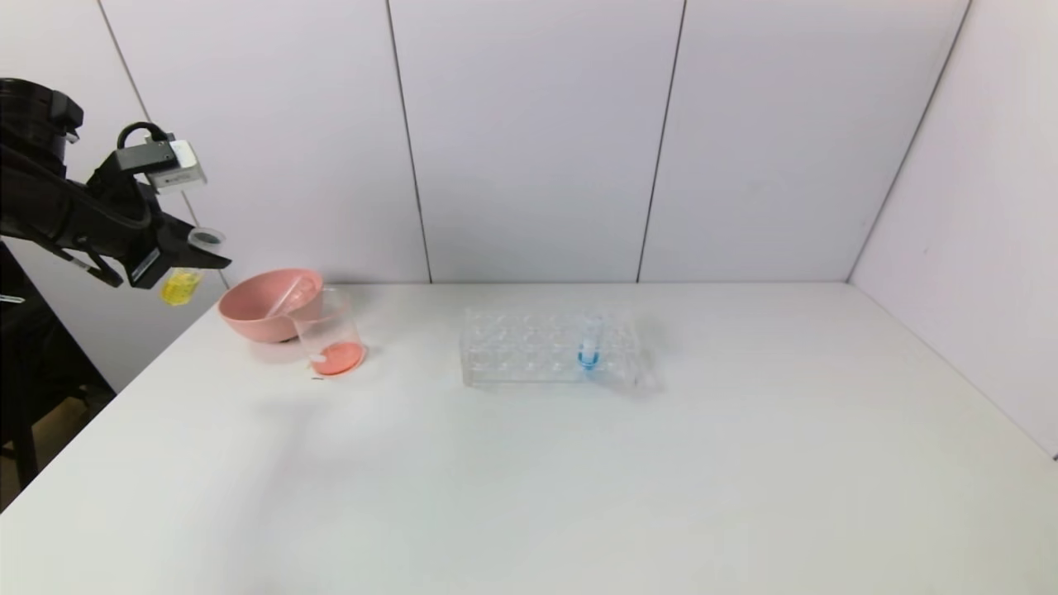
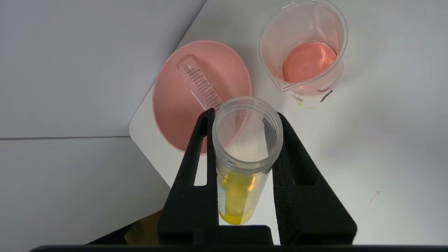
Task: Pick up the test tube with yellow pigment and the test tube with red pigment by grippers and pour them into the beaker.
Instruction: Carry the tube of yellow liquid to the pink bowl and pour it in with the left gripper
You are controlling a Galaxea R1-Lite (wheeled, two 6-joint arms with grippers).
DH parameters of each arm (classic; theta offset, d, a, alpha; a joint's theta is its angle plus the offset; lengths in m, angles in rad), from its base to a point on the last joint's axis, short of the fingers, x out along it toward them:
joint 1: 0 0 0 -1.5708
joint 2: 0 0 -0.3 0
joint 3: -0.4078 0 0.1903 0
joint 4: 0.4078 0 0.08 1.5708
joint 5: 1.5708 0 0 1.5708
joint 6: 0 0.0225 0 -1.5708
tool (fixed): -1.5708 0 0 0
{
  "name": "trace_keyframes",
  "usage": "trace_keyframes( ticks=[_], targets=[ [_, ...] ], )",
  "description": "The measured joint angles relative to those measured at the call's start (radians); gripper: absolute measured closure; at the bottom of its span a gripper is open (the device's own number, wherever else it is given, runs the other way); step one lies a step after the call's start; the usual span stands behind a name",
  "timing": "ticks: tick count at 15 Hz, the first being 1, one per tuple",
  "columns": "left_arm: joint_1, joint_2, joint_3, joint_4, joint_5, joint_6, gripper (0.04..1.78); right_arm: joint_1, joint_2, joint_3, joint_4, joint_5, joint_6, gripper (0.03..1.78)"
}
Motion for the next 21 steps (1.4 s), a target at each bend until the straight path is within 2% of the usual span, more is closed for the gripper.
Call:
trace_keyframes(
  ticks=[5, 12, 21],
  targets=[
    [-0.006, 0.035, -0.060, 0.057, 0.007, 0.083, 1.37, 0.000, 0.000, 0.000, 0.000, 0.000, 0.000, 0.11],
    [-0.062, 0.063, -0.089, 0.117, 0.012, 0.260, 1.37, 0.000, 0.000, 0.000, 0.000, 0.000, 0.000, 0.11],
    [-0.113, 0.077, -0.099, 0.113, 0.119, 0.330, 1.37, 0.000, 0.000, 0.000, 0.000, 0.000, 0.000, 0.11]
  ],
)
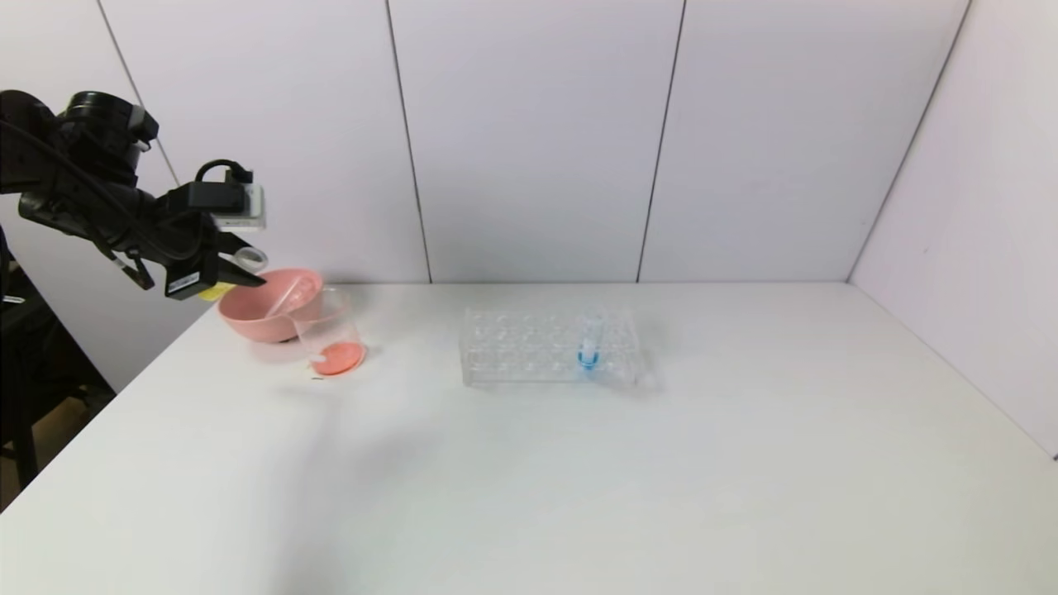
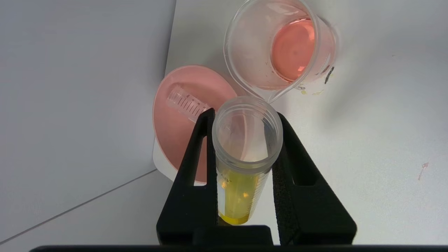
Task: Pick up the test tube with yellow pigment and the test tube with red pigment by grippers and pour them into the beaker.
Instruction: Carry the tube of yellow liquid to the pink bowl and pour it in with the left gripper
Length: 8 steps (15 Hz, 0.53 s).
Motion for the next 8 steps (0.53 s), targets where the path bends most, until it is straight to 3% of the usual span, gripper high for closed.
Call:
trace_keyframes(
  ticks=[8],
  targets=[
    [-0.038, 0.024, -0.003, -0.004, 0.139, -0.001, 1.37, 0.000, 0.000, 0.000, 0.000, 0.000, 0.000, 0.11]
  ],
)
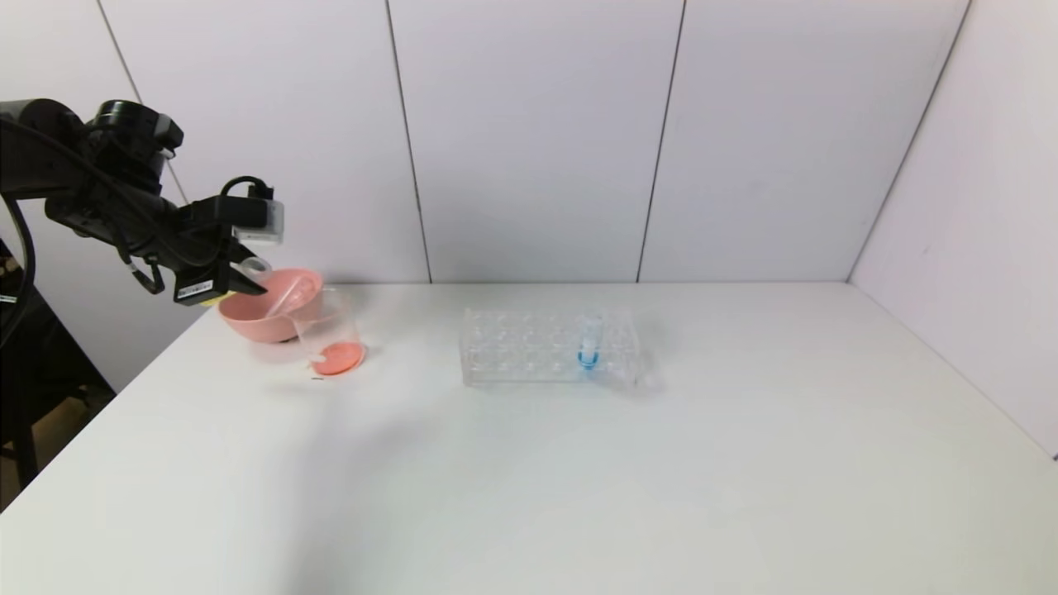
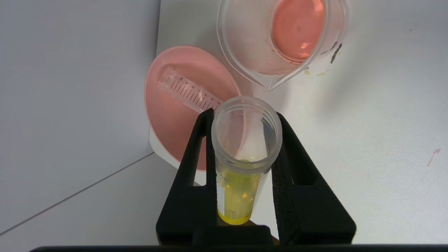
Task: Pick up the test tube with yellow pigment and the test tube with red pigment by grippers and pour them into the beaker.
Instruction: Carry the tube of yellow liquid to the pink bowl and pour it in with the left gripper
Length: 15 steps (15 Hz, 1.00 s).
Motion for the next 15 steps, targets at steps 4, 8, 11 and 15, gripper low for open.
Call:
trace_keyframes(
  ticks=[4, 8, 11, 15],
  targets=[
    [-0.031, 0.009, 0.000, -0.003, 0.069, -0.005, 1.37, 0.000, 0.000, 0.000, 0.000, 0.000, 0.000, 0.11],
    [-0.035, 0.011, 0.000, -0.002, 0.074, -0.006, 1.37, 0.000, 0.000, 0.000, 0.000, 0.000, 0.000, 0.11],
    [-0.039, 0.011, 0.000, -0.002, 0.081, -0.007, 1.37, 0.000, 0.000, 0.000, 0.000, 0.000, 0.000, 0.11],
    [-0.055, 0.011, 0.000, -0.005, 0.112, -0.008, 1.37, 0.000, 0.000, 0.000, 0.000, 0.000, 0.000, 0.11]
  ],
)
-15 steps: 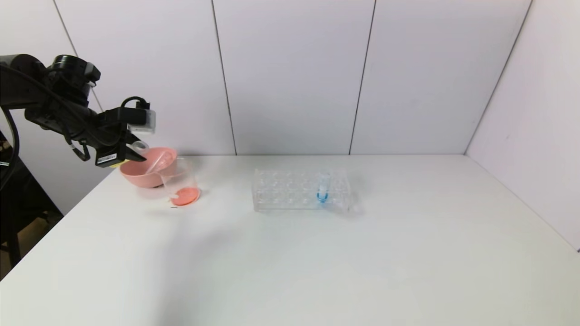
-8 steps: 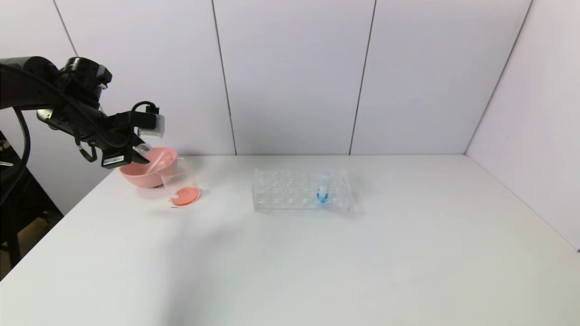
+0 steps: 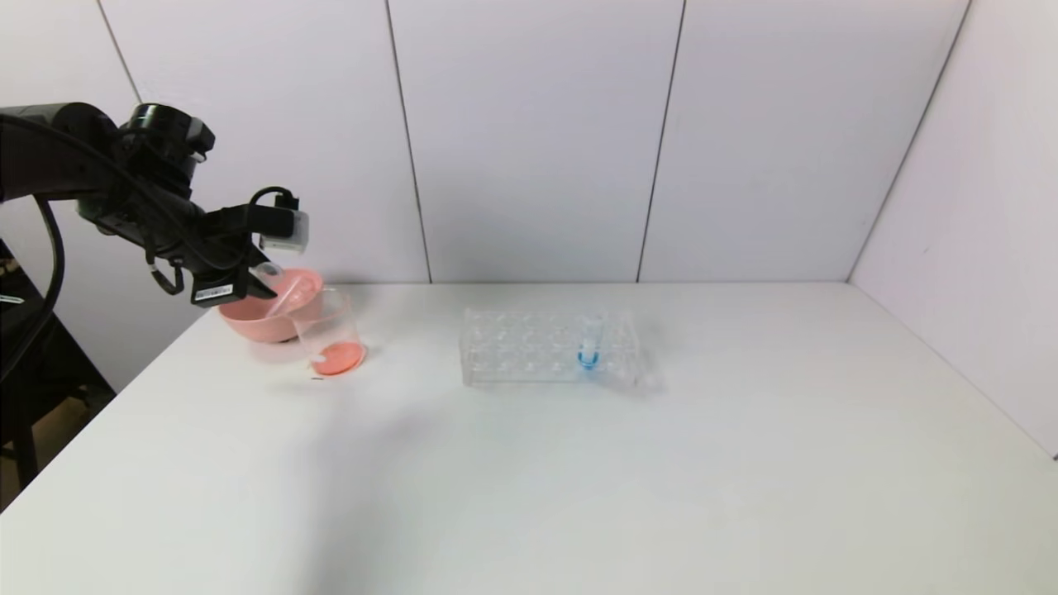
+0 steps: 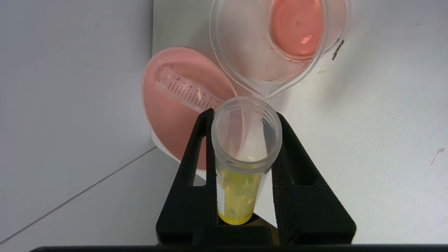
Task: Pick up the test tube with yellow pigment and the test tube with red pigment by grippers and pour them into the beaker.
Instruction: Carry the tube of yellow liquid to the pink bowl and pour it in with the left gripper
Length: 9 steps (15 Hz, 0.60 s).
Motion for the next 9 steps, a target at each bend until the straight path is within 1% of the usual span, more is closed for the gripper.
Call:
trace_keyframes(
  ticks=[4, 9],
  targets=[
    [-0.015, 0.002, 0.000, -0.003, 0.035, -0.004, 1.37, 0.000, 0.000, 0.000, 0.000, 0.000, 0.000, 0.11],
    [-0.034, 0.011, 0.000, -0.004, 0.106, -0.013, 1.37, 0.000, 0.000, 0.000, 0.000, 0.000, 0.000, 0.11]
  ],
)
